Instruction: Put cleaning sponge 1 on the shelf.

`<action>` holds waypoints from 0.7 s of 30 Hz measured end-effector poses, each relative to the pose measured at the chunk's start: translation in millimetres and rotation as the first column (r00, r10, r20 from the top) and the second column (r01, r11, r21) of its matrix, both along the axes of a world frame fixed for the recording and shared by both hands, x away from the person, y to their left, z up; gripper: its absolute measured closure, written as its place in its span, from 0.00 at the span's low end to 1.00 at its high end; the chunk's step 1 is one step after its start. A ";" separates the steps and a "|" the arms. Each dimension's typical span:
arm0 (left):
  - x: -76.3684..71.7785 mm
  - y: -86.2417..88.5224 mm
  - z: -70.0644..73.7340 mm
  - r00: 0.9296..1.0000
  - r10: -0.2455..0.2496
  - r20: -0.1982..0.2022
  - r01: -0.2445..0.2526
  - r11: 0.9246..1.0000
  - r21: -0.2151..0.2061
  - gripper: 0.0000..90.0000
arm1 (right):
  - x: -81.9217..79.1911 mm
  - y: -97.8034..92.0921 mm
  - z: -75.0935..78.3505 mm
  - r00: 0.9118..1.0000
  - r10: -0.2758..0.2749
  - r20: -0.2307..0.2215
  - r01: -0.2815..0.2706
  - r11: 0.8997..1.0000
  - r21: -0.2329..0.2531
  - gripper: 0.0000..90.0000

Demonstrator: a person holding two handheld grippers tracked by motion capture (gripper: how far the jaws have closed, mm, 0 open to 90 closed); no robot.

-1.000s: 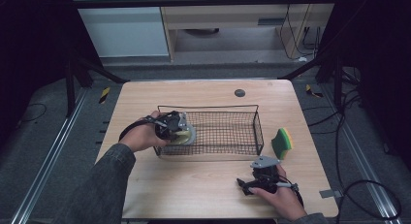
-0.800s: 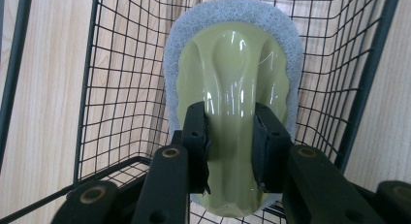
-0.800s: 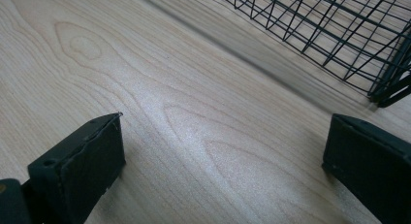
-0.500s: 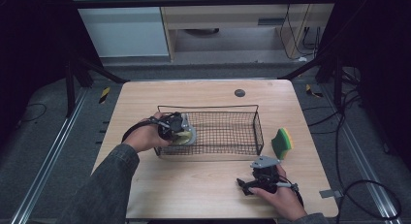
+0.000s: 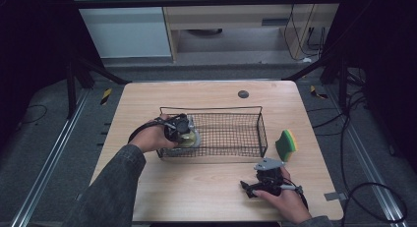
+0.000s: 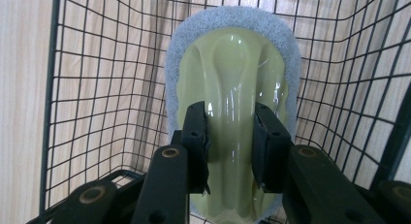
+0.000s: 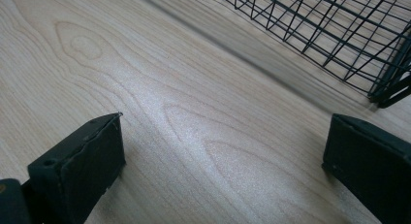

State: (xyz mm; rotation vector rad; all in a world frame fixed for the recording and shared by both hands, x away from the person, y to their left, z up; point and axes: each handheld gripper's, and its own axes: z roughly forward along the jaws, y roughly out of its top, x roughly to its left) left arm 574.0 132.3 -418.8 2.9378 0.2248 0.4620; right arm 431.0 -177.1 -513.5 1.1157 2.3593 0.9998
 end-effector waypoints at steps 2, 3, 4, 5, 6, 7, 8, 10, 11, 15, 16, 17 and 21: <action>0.6 -0.7 -0.7 1.000 0.000 -0.003 0.000 1.000 0.004 0.78 | 0.0 0.0 0.0 1.000 0.000 0.000 0.000 1.000 0.000 0.01; 0.9 -0.7 -0.8 1.000 0.002 -0.004 -0.002 1.000 0.002 0.78 | 0.0 0.0 0.0 1.000 0.000 0.000 0.000 1.000 0.000 0.01; 1.1 -0.5 -0.8 1.000 0.004 -0.005 -0.004 1.000 0.000 0.78 | 0.0 0.0 0.0 1.000 0.000 0.000 0.000 1.000 0.000 0.01; 1.3 -0.3 -0.8 1.000 0.005 0.000 -0.005 1.000 -0.002 0.78 | 0.0 0.0 0.0 1.000 0.001 0.000 -0.001 1.000 0.000 0.01; 1.2 0.1 -0.7 1.000 0.008 -0.006 -0.008 1.000 -0.004 0.78 | 0.0 0.0 0.0 1.000 0.001 0.000 -0.001 1.000 0.000 0.01; 1.1 0.4 -0.5 1.000 0.007 -0.005 -0.007 1.000 -0.005 0.78 | 0.0 -0.1 0.0 1.000 0.001 0.000 -0.001 1.000 0.000 0.01; 0.7 0.8 -0.5 1.000 0.007 -0.008 -0.007 1.000 -0.013 0.77 | 0.0 -0.1 0.0 1.000 0.001 0.000 -0.001 1.000 0.000 0.01; 0.4 2.0 0.0 1.000 0.007 -0.002 -0.007 1.000 -0.023 0.76 | 0.0 0.0 0.0 1.000 0.001 0.000 -0.001 1.000 0.000 0.01; 0.1 2.4 -0.1 1.000 0.009 -0.004 -0.009 1.000 -0.024 0.76 | 0.0 -0.1 0.0 1.000 0.001 0.000 -0.001 1.000 0.000 0.01; -1.8 3.1 0.4 1.000 0.008 -0.010 -0.008 1.000 -0.030 0.76 | 0.0 -0.1 0.0 1.000 0.001 0.000 -0.001 1.000 0.000 0.01; -2.1 3.2 1.2 1.000 0.006 -0.003 -0.006 0.999 -0.033 0.76 | 0.0 -0.1 0.0 1.000 0.001 0.000 -0.001 1.000 0.000 0.01; -2.5 3.4 2.1 1.000 0.007 0.000 -0.007 0.999 -0.036 0.75 | 0.0 -0.1 0.0 1.000 0.001 0.000 -0.001 1.000 0.000 0.01; -3.6 4.9 4.6 1.000 0.008 -0.002 -0.008 0.999 -0.041 0.75 | -0.2 0.0 0.2 1.000 0.000 -0.003 0.000 1.000 0.002 0.01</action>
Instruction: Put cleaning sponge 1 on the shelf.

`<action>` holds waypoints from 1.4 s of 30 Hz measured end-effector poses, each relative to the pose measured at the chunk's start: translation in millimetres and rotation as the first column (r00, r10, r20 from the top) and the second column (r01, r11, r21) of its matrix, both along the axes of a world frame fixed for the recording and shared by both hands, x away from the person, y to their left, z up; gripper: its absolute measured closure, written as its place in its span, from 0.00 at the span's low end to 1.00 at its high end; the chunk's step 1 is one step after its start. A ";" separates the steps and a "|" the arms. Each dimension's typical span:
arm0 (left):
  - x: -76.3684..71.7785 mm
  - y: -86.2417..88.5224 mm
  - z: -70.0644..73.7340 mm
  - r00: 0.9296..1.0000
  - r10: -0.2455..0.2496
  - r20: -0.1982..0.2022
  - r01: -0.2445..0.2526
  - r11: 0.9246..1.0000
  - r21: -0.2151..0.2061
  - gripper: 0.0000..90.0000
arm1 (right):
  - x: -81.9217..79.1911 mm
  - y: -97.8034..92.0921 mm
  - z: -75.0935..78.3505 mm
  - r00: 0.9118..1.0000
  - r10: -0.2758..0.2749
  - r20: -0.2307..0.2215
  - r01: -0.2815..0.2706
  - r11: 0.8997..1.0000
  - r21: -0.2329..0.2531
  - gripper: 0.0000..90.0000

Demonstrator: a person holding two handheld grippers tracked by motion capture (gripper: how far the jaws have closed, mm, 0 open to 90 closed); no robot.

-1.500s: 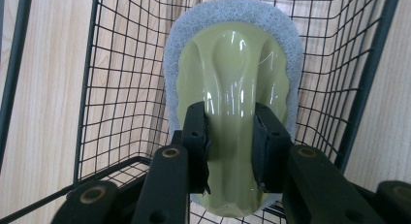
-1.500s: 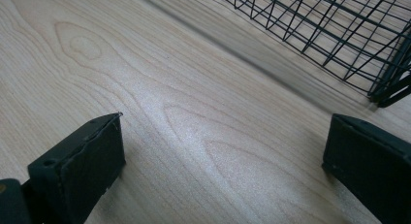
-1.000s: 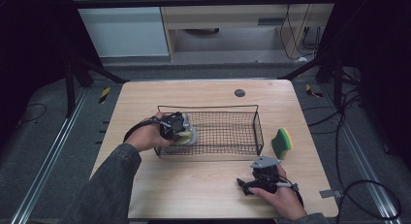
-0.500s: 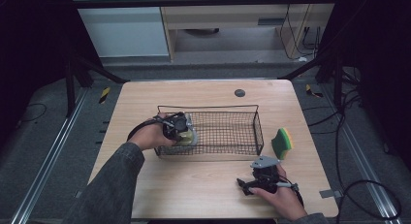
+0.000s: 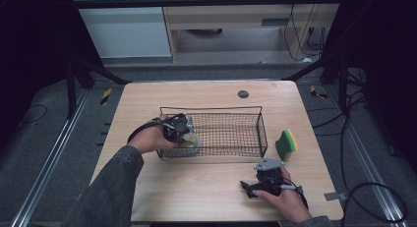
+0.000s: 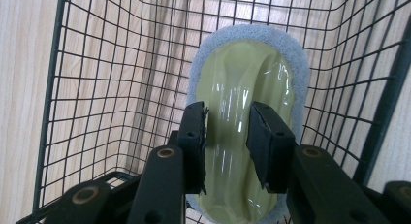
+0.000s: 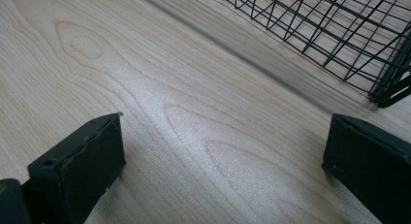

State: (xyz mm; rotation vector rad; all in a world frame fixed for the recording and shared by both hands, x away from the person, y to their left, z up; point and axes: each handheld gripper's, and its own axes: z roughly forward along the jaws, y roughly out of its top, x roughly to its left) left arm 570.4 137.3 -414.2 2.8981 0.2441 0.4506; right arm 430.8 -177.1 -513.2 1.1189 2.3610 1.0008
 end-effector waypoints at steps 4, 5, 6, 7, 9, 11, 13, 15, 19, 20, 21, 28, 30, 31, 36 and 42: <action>-2.0 1.1 5.1 1.000 0.006 0.009 -0.006 1.000 -0.025 0.75 | 0.0 0.0 0.1 1.000 0.001 -0.001 -0.001 1.000 0.001 0.01; -2.0 1.1 5.1 1.000 0.006 0.009 -0.006 1.000 -0.025 0.75 | 0.0 0.0 0.1 1.000 0.001 -0.001 -0.001 1.000 0.001 0.01; -1.8 1.2 6.9 1.000 -0.003 0.017 0.003 1.000 -0.028 0.75 | 0.0 0.0 0.0 1.000 0.000 0.000 0.000 1.000 0.000 0.01; -3.1 1.0 8.0 1.000 0.002 0.011 -0.002 0.999 -0.036 0.75 | 0.0 0.0 0.0 1.000 0.000 0.000 0.000 1.000 0.000 0.01; -4.3 0.2 11.3 1.000 -0.003 0.020 0.004 0.999 -0.043 0.74 | 0.0 0.0 0.0 1.000 0.000 0.000 0.000 1.000 0.000 0.01; -5.9 -0.7 14.2 0.999 0.003 0.041 0.000 0.999 -0.054 0.73 | 0.0 0.0 0.0 1.000 0.000 -0.001 0.000 1.000 0.000 0.01; -7.7 -1.3 17.6 0.998 0.018 0.061 -0.013 0.997 -0.073 0.70 | 0.1 -0.1 0.0 1.000 0.001 0.002 -0.001 1.000 0.000 0.01; -9.5 -1.4 21.3 0.996 0.040 0.081 -0.031 0.994 -0.102 0.67 | 0.1 0.0 -0.1 1.000 0.000 0.002 0.000 1.000 -0.001 0.01; -14.2 -0.2 29.0 0.990 0.070 0.126 -0.050 0.987 -0.155 0.58 | -0.1 0.0 0.0 1.000 -0.002 0.001 0.002 1.000 0.000 0.01; -15.6 0.1 30.4 0.986 0.084 0.142 -0.060 0.984 -0.168 0.54 | -0.2 -0.2 0.1 1.000 -0.002 0.001 0.002 1.000 -0.002 0.02; -17.0 0.8 31.9 0.983 0.098 0.155 -0.069 0.981 -0.180 0.50 | -0.3 -0.3 0.6 1.000 -0.002 -0.001 0.002 1.000 -0.001 0.03; -24.4 12.5 41.3 0.948 0.274 0.159 -0.207 0.915 -0.347 0.20 | -7.4 -8.2 13.8 1.000 -0.024 0.001 0.024 0.996 -0.087 0.12; -27.4 19.0 43.4 0.937 0.318 0.146 -0.238 0.885 -0.400 0.17 | -13.6 -12.9 19.4 0.999 -0.038 0.021 0.039 0.995 -0.092 0.13; -28.6 21.2 44.0 0.931 0.333 0.147 -0.249 0.878 -0.408 0.15 | -16.6 -16.6 22.6 0.998 -0.049 0.033 0.051 0.994 -0.094 0.14; -36.9 40.8 47.0 0.906 0.402 0.131 -0.298 0.827 -0.476 0.12 | -21.2 -30.6 29.3 0.992 -0.126 0.019 0.127 0.987 -0.103 0.18; -47.4 70.1 40.3 0.878 0.466 0.109 -0.350 0.781 -0.516 0.11 | -27.7 -37.9 35.4 0.984 -0.179 0.022 0.180 0.976 -0.119 0.19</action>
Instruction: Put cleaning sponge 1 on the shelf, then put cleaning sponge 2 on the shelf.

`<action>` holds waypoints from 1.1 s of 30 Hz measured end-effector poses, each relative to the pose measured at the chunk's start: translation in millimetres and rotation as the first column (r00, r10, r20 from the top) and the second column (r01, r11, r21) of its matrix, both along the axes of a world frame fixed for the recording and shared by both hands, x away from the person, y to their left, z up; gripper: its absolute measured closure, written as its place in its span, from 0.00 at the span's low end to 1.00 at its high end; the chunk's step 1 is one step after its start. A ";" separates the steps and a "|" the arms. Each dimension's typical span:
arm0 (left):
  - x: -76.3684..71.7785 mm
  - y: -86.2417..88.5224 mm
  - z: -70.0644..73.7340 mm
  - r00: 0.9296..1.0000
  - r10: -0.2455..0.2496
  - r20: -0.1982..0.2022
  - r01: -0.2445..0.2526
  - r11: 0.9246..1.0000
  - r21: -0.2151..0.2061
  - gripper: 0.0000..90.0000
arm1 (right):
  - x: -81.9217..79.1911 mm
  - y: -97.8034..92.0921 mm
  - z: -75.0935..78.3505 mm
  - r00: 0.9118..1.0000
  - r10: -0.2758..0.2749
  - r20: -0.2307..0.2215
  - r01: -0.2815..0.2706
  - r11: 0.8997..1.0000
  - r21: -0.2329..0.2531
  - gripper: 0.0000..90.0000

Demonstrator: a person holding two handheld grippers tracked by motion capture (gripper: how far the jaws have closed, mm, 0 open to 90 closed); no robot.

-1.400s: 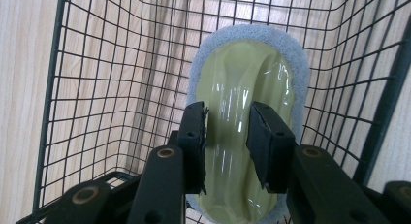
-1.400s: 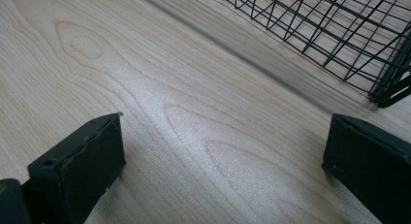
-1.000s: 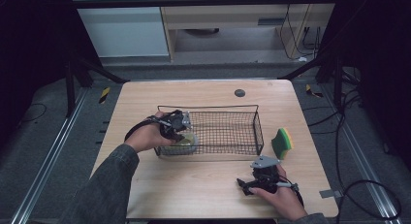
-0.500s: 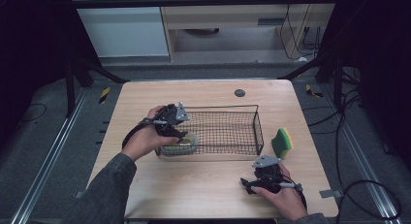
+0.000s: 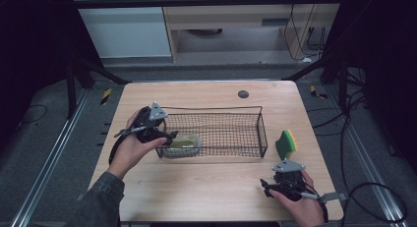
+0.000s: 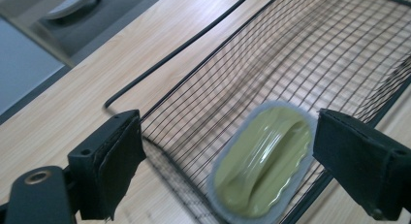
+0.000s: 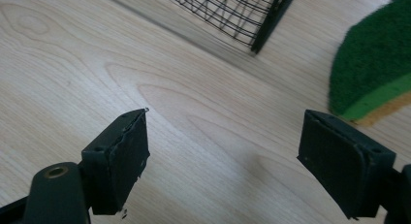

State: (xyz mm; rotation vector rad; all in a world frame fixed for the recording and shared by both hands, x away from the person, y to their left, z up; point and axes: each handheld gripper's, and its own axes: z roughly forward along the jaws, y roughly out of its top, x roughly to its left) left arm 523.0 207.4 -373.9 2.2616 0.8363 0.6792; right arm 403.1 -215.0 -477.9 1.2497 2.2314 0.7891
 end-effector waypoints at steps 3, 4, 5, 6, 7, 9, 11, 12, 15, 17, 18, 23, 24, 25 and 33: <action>-4.0 16.4 -10.0 0.999 0.022 -0.042 -0.024 0.998 -0.065 0.10 | 0.1 -5.1 1.2 0.999 -0.037 -0.008 0.037 0.999 0.004 0.18; -5.5 22.1 -13.3 0.998 0.036 -0.057 -0.041 0.996 -0.084 0.10 | -0.1 -7.2 1.1 0.999 -0.045 -0.012 0.045 0.999 0.007 0.18; -6.8 27.7 -16.9 0.997 0.050 -0.062 -0.055 0.995 -0.081 0.10 | -1.1 -9.1 0.8 0.998 -0.058 -0.018 0.058 0.998 0.014 0.17; -8.4 32.8 -21.3 0.995 0.065 -0.069 -0.070 0.995 -0.075 0.09 | -2.8 -14.2 1.5 0.997 -0.074 -0.021 0.074 0.997 0.020 0.17; -10.0 37.5 -26.2 0.994 0.081 -0.077 -0.086 0.994 -0.067 0.09 | -2.8 -14.2 1.5 0.997 -0.074 -0.021 0.074 0.997 0.020 0.17; -13.5 46.7 -37.7 0.990 0.104 -0.092 -0.110 0.992 -0.066 0.09 | -2.7 -18.0 3.2 0.996 -0.092 -0.014 0.093 0.995 0.036 0.17; -16.1 54.2 -51.6 0.986 0.122 -0.111 -0.132 0.988 -0.085 0.08 | -0.8 -21.1 4.8 0.994 -0.111 -0.004 0.111 0.993 0.044 0.17; -17.2 57.7 -59.2 0.985 0.120 -0.127 -0.133 0.986 -0.099 0.07 | 0.2 -22.7 5.9 0.993 -0.121 -0.005 0.121 0.992 0.046 0.17; -20.7 64.5 -80.5 0.977 0.148 -0.150 -0.161 0.984 -0.080 0.08 | 4.9 -28.7 8.4 0.989 -0.147 -0.011 0.148 0.988 0.041 0.21; -22.5 65.8 -87.6 0.974 0.147 -0.171 -0.160 0.985 -0.060 0.07 | 7.6 -33.1 10.8 0.985 -0.168 -0.028 0.169 0.985 0.037 0.22; -25.7 66.3 -90.1 0.977 0.121 -0.175 -0.131 0.990 -0.050 0.07 | 8.9 -36.7 13.7 0.982 -0.183 -0.039 0.185 0.982 0.048 0.23; -27.7 67.7 -99.8 0.976 0.112 -0.187 -0.120 0.992 -0.030 0.06 | 16.6 -43.5 22.9 0.975 -0.216 -0.048 0.218 0.975 0.047 0.27; -27.8 68.6 -102.3 0.975 0.116 -0.191 -0.122 0.992 -0.021 0.07 | 22.5 -45.0 28.6 0.972 -0.230 -0.057 0.233 0.971 0.047 0.28; -28.2 69.2 -104.2 0.972 0.120 -0.200 -0.125 0.992 -0.015 0.07 | 22.5 -45.0 28.6 0.972 -0.230 -0.057 0.233 0.971 0.047 0.28; -29.1 77.0 -116.5 0.965 0.130 -0.226 -0.140 0.990 -0.025 0.07 | 43.6 -44.4 54.2 0.964 -0.254 -0.078 0.256 0.967 0.013 0.35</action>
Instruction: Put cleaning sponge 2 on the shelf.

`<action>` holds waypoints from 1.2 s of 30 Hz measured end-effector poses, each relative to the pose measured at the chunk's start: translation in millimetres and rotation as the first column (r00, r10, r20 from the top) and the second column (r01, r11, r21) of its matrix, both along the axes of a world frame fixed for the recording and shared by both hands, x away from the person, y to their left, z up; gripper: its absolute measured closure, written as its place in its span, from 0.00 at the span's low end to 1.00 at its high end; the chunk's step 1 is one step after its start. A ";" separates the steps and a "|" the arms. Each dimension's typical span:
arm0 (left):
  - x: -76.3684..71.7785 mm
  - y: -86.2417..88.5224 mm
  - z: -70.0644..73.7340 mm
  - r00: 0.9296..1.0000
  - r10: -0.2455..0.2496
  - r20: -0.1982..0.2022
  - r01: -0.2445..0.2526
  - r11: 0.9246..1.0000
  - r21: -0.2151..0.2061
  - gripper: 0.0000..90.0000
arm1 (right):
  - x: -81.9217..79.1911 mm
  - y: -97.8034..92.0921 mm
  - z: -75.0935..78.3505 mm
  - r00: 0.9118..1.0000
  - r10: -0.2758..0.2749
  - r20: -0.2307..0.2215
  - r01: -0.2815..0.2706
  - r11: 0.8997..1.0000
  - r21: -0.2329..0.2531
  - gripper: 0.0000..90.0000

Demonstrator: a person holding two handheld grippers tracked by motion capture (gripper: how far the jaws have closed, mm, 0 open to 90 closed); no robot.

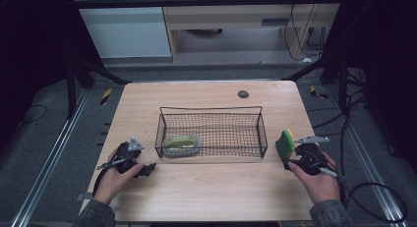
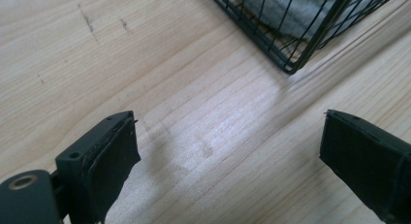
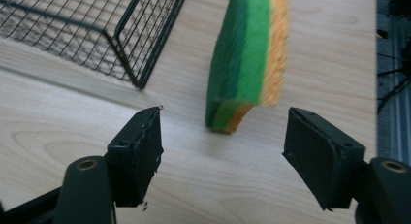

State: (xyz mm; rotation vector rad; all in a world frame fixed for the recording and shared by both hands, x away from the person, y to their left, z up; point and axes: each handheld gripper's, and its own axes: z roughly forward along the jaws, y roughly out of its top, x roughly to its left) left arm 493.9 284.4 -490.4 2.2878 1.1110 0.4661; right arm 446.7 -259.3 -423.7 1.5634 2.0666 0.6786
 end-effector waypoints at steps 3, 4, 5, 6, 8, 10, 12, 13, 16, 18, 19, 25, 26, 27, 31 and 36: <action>1.3 3.8 -5.3 1.000 -0.008 -0.009 0.008 1.000 -0.021 0.06 | 5.3 1.5 7.5 1.000 -0.014 -0.016 0.014 1.000 -0.005 0.36; 2.2 6.2 -6.1 1.000 -0.003 -0.007 0.003 1.000 -0.029 0.05 | 6.8 2.2 9.4 1.000 -0.012 -0.021 0.012 1.000 -0.008 0.36; 3.1 8.5 -6.8 1.000 0.004 -0.005 -0.004 0.999 -0.035 0.05 | 8.4 3.3 10.9 1.000 -0.010 -0.027 0.010 1.000 -0.003 0.36; 3.3 9.9 -7.8 1.000 0.013 -0.008 -0.013 0.999 -0.048 0.05 | 9.9 3.8 12.5 0.999 -0.012 -0.033 0.012 1.000 0.003 0.36; 2.1 10.6 -9.3 1.000 0.015 0.006 -0.015 0.998 -0.057 0.04 | 12.8 4.7 15.6 0.999 -0.015 -0.042 0.016 1.000 0.015 0.35; 1.4 10.9 -10.5 1.000 0.019 0.014 -0.018 0.998 -0.063 0.03 | 15.6 4.6 19.3 0.999 -0.012 -0.052 0.013 1.000 0.022 0.35; 0.8 10.8 -13.0 0.999 0.031 0.031 -0.028 0.997 -0.078 0.01 | 18.4 4.9 24.6 0.998 0.000 -0.061 0.002 1.000 0.024 0.35; 0.4 10.6 -13.9 0.999 0.035 0.036 -0.032 0.996 -0.085 0.00 | 19.7 5.4 28.0 0.998 0.003 -0.058 -0.001 1.000 0.025 0.35; -0.6 10.1 -16.1 0.997 0.050 0.056 -0.044 0.994 -0.102 0.00 | 25.1 5.5 37.0 0.999 0.015 -0.051 -0.015 1.000 0.014 0.37; -0.4 10.0 -16.6 0.997 0.050 0.060 -0.044 0.994 -0.105 0.00 | 30.1 5.3 41.1 0.998 0.021 -0.058 -0.020 1.000 0.016 0.38; -0.5 10.1 -16.7 0.997 0.050 0.061 -0.043 0.993 -0.106 0.00 | 33.3 5.2 42.8 0.998 0.022 -0.064 -0.021 1.000 0.018 0.39; -0.8 11.2 -17.8 0.997 0.040 0.072 -0.032 0.993 -0.114 0.00 | 57.7 6.0 45.5 0.992 0.000 -0.126 0.001 1.000 0.006 0.40; -1.0 11.4 -18.0 0.996 0.040 0.074 -0.031 0.993 -0.116 0.00 | 61.4 6.3 44.3 0.991 -0.006 -0.137 0.007 1.000 0.009 0.40; -1.0 11.4 -18.1 0.996 0.039 0.074 -0.031 0.993 -0.116 0.00 | 67.5 6.0 40.9 0.988 -0.018 -0.155 0.020 1.000 0.015 0.41; -1.0 11.4 -18.1 0.996 0.039 0.074 -0.031 0.993 -0.116 0.00 | 75.6 4.9 33.4 0.982 -0.044 -0.183 0.048 0.999 0.014 0.42; -1.0 11.4 -18.1 0.996 0.039 0.074 -0.030 0.993 -0.116 0.00 | 81.6 3.2 21.0 0.972 -0.046 -0.231 0.048 0.999 0.003 0.47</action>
